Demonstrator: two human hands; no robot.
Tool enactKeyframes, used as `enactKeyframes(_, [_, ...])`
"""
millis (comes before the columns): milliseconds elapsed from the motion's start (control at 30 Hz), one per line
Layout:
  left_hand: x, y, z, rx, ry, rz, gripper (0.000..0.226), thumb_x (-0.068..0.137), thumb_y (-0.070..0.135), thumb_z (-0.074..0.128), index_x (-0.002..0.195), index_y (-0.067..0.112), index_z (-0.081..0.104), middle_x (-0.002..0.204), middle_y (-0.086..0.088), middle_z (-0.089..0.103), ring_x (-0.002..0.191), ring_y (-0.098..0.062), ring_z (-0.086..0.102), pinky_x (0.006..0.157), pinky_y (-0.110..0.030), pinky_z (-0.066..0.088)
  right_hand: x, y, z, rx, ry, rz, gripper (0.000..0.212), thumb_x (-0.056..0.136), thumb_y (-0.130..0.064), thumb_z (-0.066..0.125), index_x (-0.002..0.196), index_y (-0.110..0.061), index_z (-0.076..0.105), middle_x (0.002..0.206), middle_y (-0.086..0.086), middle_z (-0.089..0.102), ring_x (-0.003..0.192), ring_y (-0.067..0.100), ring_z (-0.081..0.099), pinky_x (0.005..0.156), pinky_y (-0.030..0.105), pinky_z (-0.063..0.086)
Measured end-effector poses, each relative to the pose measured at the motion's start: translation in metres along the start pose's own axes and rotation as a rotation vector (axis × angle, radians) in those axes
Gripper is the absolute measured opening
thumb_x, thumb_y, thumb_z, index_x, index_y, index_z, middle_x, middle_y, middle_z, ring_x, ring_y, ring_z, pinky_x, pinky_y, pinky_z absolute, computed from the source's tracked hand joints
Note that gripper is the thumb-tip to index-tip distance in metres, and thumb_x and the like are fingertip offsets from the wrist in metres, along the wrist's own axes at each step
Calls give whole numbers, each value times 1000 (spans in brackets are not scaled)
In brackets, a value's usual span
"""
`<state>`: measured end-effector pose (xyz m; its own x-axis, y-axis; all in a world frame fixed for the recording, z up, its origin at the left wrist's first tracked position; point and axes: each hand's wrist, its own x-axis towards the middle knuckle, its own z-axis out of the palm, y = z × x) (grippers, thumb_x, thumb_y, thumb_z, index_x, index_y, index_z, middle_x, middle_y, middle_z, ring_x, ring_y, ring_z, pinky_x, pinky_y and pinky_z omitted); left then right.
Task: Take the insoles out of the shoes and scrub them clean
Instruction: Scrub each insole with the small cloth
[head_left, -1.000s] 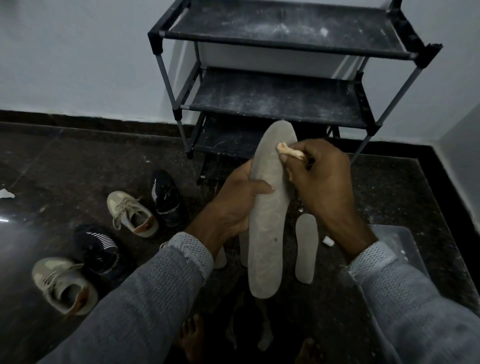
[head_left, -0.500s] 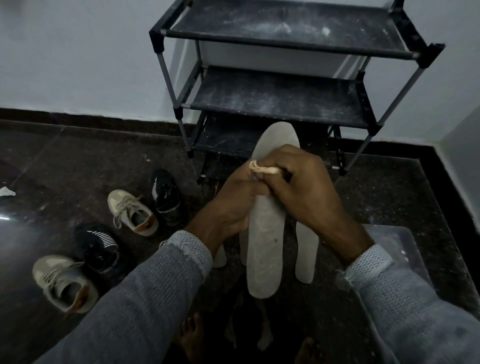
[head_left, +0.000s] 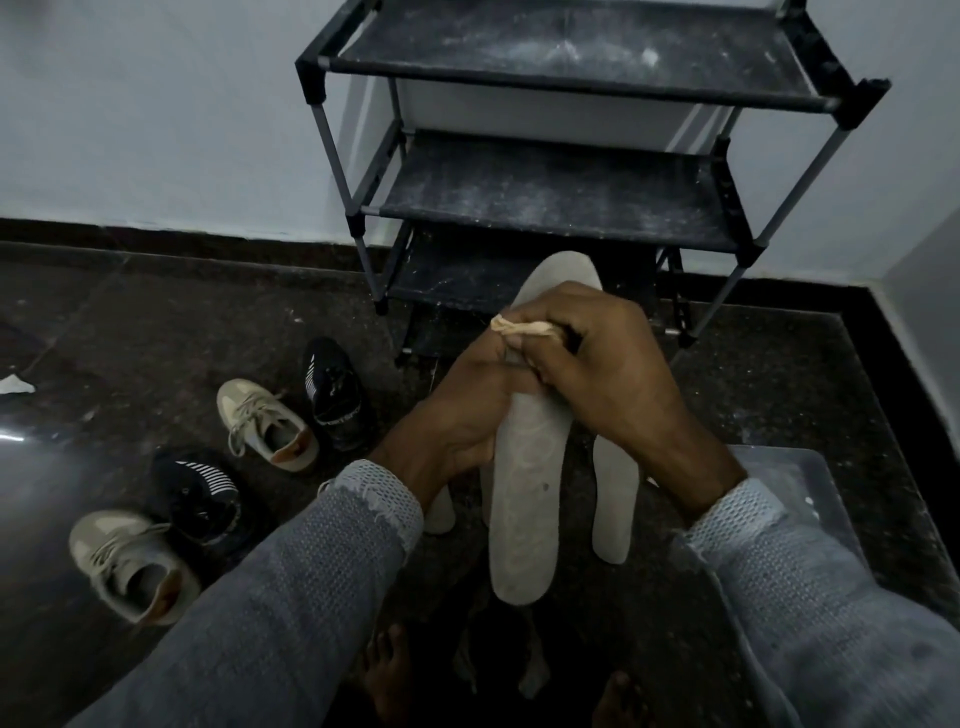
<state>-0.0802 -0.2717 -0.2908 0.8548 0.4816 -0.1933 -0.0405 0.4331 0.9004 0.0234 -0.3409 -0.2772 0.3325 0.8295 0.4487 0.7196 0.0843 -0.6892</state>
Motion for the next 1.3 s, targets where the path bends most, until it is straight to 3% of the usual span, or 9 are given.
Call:
enactKeyframes(200, [3, -2, 1, 37, -64, 3, 80, 69, -11, 48, 143, 19, 36, 131, -17, 54, 114, -27, 58, 87, -35, 54, -1, 17, -10, -160, 288, 137, 15, 87, -10, 66, 99, -13, 74, 93, 0, 67, 84, 8, 61, 78, 29, 52])
enactKeyframes(400, [1, -1, -2, 26, -35, -15, 62, 81, -24, 37, 139, -1, 39, 105, -14, 63, 93, -21, 66, 71, -27, 55, 0, 2, -1, 2, 25, -2, 17, 88, -10, 63, 100, -11, 74, 94, -4, 68, 86, 4, 62, 78, 18, 51])
enactKeyframes(600, [1, 0, 1, 55, -82, -9, 75, 82, -25, 37, 144, 18, 35, 128, -16, 55, 107, -23, 60, 83, -32, 56, 2, 18, -12, -153, 316, 149, 15, 88, -10, 65, 100, -14, 73, 93, 1, 67, 82, 5, 59, 77, 20, 50])
enactKeyframes(700, [0, 1, 1, 11, -91, 15, 70, 82, -26, 34, 142, 10, 36, 113, -12, 61, 98, -19, 64, 77, -29, 56, 0, 12, -8, -59, 194, 104, 16, 86, -8, 66, 100, -13, 73, 92, -4, 66, 83, 3, 60, 76, 18, 50])
enactKeyframes(800, [-1, 5, 0, 15, 20, 13, 55, 84, -24, 34, 136, -6, 42, 96, -10, 64, 83, -16, 67, 72, -26, 57, 0, -1, 0, 53, -19, 22, 16, 85, -10, 68, 100, -12, 74, 91, -9, 65, 84, -1, 61, 76, 12, 47])
enactKeyframes(933, [-2, 7, 0, -36, 4, 22, 65, 83, -25, 34, 140, 5, 40, 109, -12, 62, 93, -19, 65, 79, -31, 56, 2, 9, -4, -103, 150, 98, 11, 86, -13, 68, 95, -13, 74, 88, -3, 66, 78, 4, 60, 72, 23, 51])
enactKeyframes(1033, [-2, 9, -1, 2, 48, 1, 63, 83, -22, 38, 136, 12, 44, 104, -7, 64, 88, -18, 65, 71, -31, 58, -2, 21, -14, -169, 286, 204, 11, 88, -15, 68, 98, -14, 73, 90, -1, 66, 78, 7, 59, 72, 29, 53])
enactKeyframes(1233, [-3, 9, 0, -45, 75, 11, 40, 86, -19, 36, 113, 3, 54, 93, -12, 63, 79, -18, 65, 70, -28, 56, -3, -1, 5, -22, 42, 13, 10, 85, -11, 69, 94, -12, 74, 87, -1, 67, 79, 6, 62, 73, 20, 51])
enactKeyframes(1300, [-4, 10, -2, -57, 89, 2, 38, 87, -18, 39, 115, 3, 55, 93, -12, 64, 79, -18, 66, 71, -29, 57, -1, 0, 7, -59, 71, 28, 9, 85, -13, 69, 92, -12, 74, 85, 0, 67, 76, 6, 60, 71, 19, 50])
